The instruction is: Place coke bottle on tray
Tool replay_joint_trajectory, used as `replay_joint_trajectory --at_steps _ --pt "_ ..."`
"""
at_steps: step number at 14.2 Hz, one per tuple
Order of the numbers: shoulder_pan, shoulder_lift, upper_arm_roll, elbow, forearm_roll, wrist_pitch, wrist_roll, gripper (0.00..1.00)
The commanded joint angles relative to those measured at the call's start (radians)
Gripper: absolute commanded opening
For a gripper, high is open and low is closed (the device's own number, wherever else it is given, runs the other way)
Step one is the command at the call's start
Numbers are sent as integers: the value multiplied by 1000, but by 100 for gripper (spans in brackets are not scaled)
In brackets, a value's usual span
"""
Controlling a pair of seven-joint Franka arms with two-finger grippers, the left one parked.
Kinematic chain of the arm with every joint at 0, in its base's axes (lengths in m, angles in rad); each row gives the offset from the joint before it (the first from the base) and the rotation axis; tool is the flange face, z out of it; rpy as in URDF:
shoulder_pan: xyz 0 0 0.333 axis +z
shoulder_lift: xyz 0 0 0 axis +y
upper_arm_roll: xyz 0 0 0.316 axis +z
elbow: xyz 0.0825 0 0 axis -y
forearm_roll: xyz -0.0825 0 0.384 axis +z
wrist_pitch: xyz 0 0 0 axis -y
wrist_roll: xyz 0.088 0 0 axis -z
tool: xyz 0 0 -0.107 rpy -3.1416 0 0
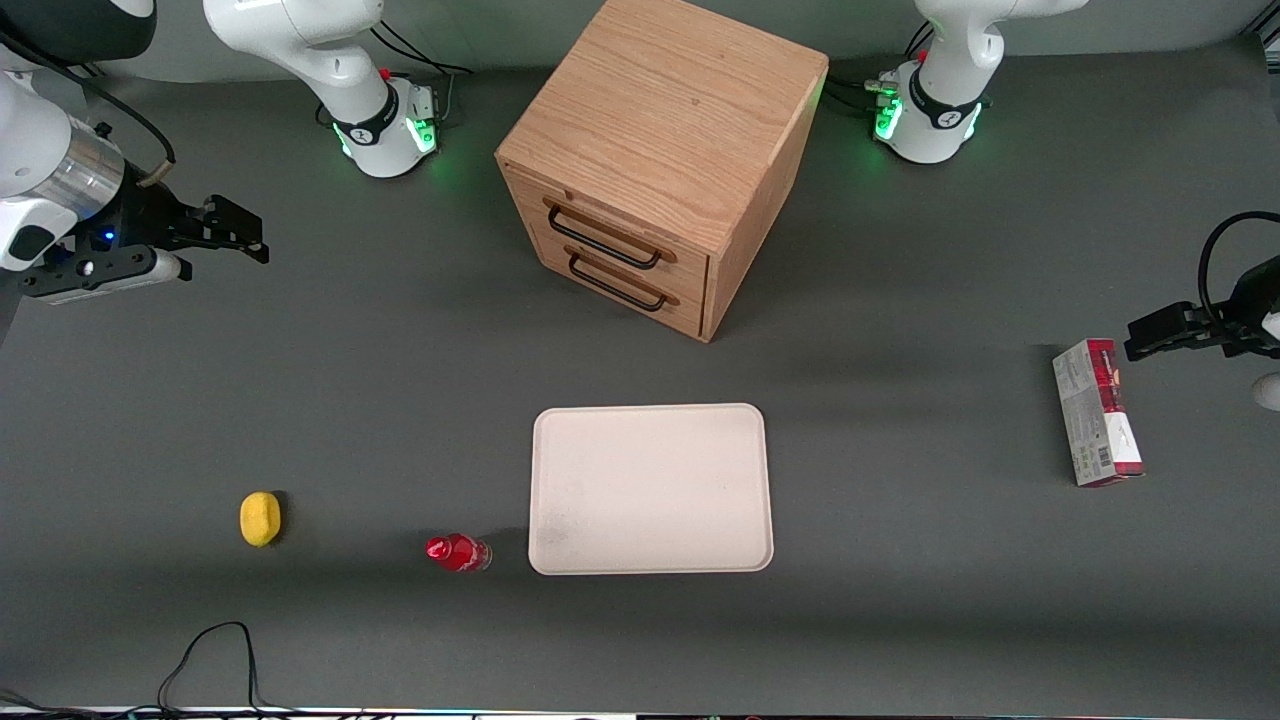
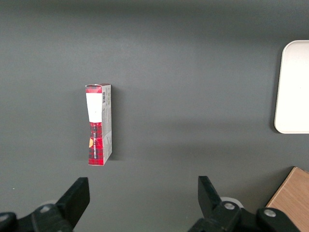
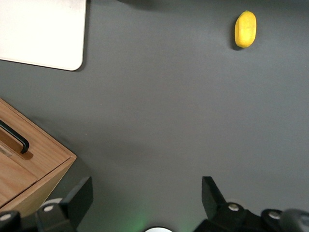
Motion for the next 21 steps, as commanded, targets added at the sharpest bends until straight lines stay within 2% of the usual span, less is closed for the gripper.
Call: replay_joint_trajectory --at_steps 1,11,17,21 --pt "-25 13 9 30 -14 -22 24 100" --pt "-19 48 18 82 -15 -41 14 100" --pt "-2 184 20 278 -3 -107 20 100" --pt "59 457 21 603 -3 -108 23 100"
